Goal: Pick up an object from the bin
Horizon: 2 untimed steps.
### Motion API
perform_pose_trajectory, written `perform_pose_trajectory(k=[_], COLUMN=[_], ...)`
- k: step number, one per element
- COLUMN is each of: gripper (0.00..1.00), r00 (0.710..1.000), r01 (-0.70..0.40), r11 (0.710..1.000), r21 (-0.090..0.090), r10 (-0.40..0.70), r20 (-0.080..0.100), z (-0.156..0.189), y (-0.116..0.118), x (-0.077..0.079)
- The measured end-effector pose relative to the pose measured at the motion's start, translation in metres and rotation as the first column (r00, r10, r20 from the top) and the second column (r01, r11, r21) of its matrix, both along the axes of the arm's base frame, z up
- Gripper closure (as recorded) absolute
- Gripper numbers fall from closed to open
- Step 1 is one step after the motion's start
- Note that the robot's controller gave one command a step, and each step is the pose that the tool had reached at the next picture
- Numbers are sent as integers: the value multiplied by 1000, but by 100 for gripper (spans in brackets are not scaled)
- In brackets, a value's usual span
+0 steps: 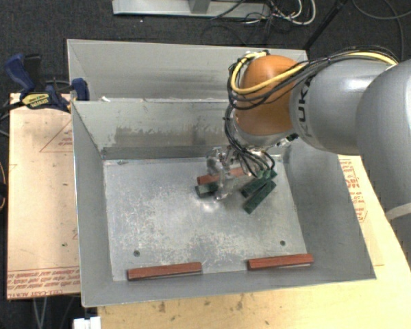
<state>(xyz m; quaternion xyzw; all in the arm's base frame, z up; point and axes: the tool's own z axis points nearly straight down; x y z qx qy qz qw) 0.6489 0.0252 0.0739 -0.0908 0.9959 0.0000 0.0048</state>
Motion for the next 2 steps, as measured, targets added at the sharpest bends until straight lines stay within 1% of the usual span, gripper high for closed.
perform_pose_trajectory(k=[1,2], gripper=[100,100], r00=[1000,1000], r01=[1,1], r11=[1000,1000], r21=[0,1], r10=[-1,-1], r20=[-2,-12], z=[3,13], y=[0,0], x=[-1,-3])
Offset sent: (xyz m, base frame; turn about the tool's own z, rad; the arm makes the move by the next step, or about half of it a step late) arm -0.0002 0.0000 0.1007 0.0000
